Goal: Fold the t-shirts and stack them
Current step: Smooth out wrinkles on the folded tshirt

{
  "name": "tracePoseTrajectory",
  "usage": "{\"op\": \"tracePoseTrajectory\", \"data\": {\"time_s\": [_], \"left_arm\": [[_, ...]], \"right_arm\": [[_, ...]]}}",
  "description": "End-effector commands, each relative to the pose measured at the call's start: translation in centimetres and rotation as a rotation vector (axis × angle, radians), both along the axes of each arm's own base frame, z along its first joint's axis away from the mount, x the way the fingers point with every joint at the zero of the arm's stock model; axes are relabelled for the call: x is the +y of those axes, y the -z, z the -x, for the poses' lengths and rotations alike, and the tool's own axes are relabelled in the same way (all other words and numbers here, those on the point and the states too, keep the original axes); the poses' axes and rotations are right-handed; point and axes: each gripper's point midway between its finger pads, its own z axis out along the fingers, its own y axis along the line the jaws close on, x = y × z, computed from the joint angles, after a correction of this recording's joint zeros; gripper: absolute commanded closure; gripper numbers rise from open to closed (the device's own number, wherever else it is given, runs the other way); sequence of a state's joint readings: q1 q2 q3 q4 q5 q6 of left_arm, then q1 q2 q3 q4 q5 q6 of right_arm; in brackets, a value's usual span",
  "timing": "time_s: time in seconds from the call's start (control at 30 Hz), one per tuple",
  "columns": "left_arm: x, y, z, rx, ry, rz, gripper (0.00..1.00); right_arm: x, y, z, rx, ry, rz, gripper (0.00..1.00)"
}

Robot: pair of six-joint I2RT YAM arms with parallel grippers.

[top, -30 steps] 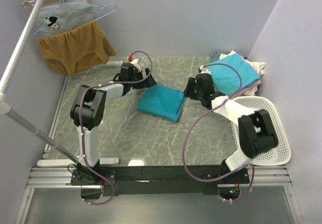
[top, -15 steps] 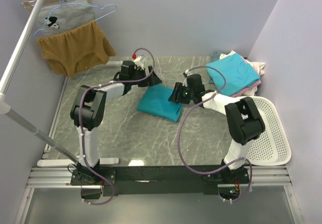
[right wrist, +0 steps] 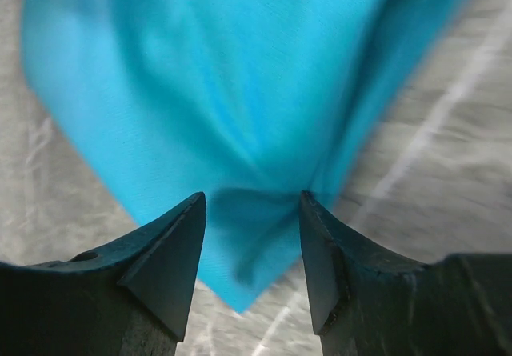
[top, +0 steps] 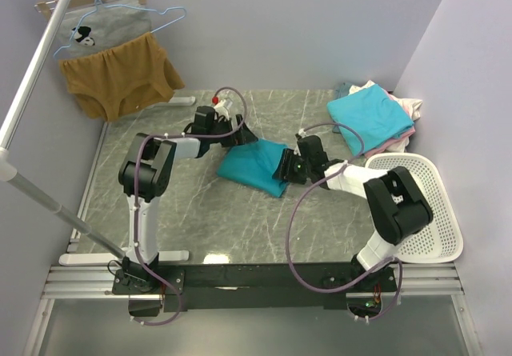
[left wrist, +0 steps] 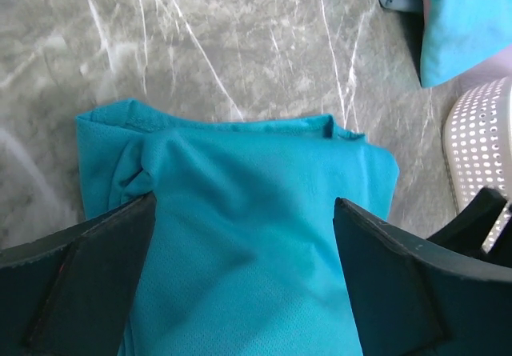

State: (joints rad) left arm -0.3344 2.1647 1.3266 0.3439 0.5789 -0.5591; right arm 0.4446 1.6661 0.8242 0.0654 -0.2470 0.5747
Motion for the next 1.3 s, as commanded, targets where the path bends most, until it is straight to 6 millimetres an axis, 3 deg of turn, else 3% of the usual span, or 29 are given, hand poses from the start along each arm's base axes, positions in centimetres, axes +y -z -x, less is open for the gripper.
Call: {"op": "tracePoseTrajectory", "data": {"time_s": [0.0,0.13,0.27,0.57,0.8,0.97,1.07,1.13,1.27], "left_arm": [[1.0,0.1,2.3,0.049,-0.028,-0.011,0.01],[1.6,-2.4,4.4,0.023,-0.060,-0.012,0.01],[2.0,-4.1,6.3,0.002,-0.096,-0.014,0.01],[2.2,-7.7,8.1,-0.067,-0.100,-0.010,0.01],[1.9,-5.8,8.7,-0.020,-0.080,-0.016,0.01],[2.2,-4.7,10.0,-0.001,-0.076,-0.038,0.01],[2.7,-3.4,11.1,0.016,-0.087,-0.065,0.01],[3.2,-3.8,11.6,-0.009,-0.098,-0.059,0.01],[3.2,-5.6,10.7,-0.064,-0.104,-0.071,0.01]], "right_arm": [[-2.4,-3.5,-1.1,-0.135,0.070,0.091,0.42],[-2.1,-6.0,-1.0,-0.172,0.030,0.086,0.41],[-0.6,-6.8,0.5,-0.156,-0.041,0.025,0.41],[2.4,-4.2,3.8,-0.052,-0.118,-0.028,0.41],[1.2,-0.2,5.4,0.060,-0.050,0.029,0.41],[0.0,0.9,5.5,0.087,-0.016,0.095,0.41],[0.0,-0.7,4.9,0.030,-0.007,0.079,0.41],[-0.1,-2.0,4.5,-0.016,-0.002,0.068,0.41],[-0.4,-6.5,3.3,-0.148,0.011,0.050,0.40]]}}
